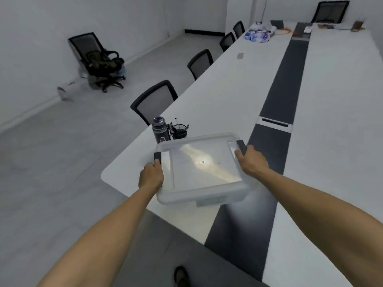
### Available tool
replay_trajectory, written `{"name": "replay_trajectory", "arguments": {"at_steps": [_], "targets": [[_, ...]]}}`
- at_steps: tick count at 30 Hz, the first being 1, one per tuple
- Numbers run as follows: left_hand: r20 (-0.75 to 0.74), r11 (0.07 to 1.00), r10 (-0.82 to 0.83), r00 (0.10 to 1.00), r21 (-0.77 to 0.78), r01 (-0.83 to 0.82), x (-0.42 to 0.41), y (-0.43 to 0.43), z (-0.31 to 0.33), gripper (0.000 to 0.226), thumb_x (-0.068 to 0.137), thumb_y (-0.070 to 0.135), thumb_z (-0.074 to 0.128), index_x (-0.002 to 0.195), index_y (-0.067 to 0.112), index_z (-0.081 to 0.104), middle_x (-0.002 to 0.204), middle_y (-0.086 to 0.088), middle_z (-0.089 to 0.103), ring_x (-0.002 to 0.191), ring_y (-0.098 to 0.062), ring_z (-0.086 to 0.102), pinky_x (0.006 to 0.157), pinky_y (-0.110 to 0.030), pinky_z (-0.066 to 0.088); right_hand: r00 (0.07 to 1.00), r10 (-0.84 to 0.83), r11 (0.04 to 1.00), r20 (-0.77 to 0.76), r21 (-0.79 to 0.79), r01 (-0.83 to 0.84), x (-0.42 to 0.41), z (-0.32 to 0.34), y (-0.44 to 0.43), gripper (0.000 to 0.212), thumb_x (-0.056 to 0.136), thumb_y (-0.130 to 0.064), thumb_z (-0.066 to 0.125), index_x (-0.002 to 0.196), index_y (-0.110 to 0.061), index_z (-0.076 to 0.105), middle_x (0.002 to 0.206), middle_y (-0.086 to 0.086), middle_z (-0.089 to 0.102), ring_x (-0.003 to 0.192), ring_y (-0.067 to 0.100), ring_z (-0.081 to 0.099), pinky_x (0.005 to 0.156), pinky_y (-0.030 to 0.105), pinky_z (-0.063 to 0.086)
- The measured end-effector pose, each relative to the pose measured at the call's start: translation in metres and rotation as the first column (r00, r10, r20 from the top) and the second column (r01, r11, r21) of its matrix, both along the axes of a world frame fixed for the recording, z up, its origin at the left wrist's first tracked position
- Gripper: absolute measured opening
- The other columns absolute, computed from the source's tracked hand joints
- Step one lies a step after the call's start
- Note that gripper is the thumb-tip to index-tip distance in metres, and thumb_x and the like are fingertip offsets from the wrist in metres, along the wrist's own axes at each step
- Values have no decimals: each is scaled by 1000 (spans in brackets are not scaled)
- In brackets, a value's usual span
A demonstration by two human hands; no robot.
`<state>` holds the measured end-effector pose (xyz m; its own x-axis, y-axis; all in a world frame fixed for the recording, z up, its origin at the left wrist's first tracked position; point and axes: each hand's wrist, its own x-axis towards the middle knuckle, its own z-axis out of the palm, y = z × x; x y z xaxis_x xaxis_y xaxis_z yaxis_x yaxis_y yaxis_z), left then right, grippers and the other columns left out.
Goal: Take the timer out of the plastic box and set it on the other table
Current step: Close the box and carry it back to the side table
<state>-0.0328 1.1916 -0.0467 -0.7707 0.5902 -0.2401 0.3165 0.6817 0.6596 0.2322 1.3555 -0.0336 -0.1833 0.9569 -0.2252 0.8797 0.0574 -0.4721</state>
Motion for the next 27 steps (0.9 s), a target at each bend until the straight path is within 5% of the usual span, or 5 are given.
{"name": "replay_trajectory", "arguments": {"at_steps": [5,11,19,27], "targets": [[-1,968,250,968,-24,-250,-30,-100,3,58,99,46,23,104,0,59,105,-18,63,95,-36,59,76,-39,44,963,269,963,-10,-25,-270,-81,4,-34,53,97,-51,33,123,-7,45,109,19,62,87,34,55,71,39,43],[-39,862,506,862,-8,-507,-81,-217,17,47,100,40,25,85,3,51,84,-13,57,69,-28,50,59,-33,36,855,516,857,-56,22,-515,-201,10,-105,51,96,-48,37,122,-6,47,117,23,62,102,40,59,75,40,40],[-64,666,745,664,23,-746,-152,-381,31,51,99,41,25,96,1,56,89,-13,59,77,-30,54,67,-35,41,661,747,664,-77,30,-747,-359,21,-240,41,98,-47,36,107,-8,44,99,18,62,79,34,51,67,38,38],[-58,435,899,435,-8,-900,-190,-513,29,51,101,40,25,98,0,57,84,-11,58,68,-25,52,62,-34,41,389,920,390,-42,27,-920,-490,17,-365,41,98,-50,33,103,-11,41,93,15,56,81,34,53,70,41,44]]}}
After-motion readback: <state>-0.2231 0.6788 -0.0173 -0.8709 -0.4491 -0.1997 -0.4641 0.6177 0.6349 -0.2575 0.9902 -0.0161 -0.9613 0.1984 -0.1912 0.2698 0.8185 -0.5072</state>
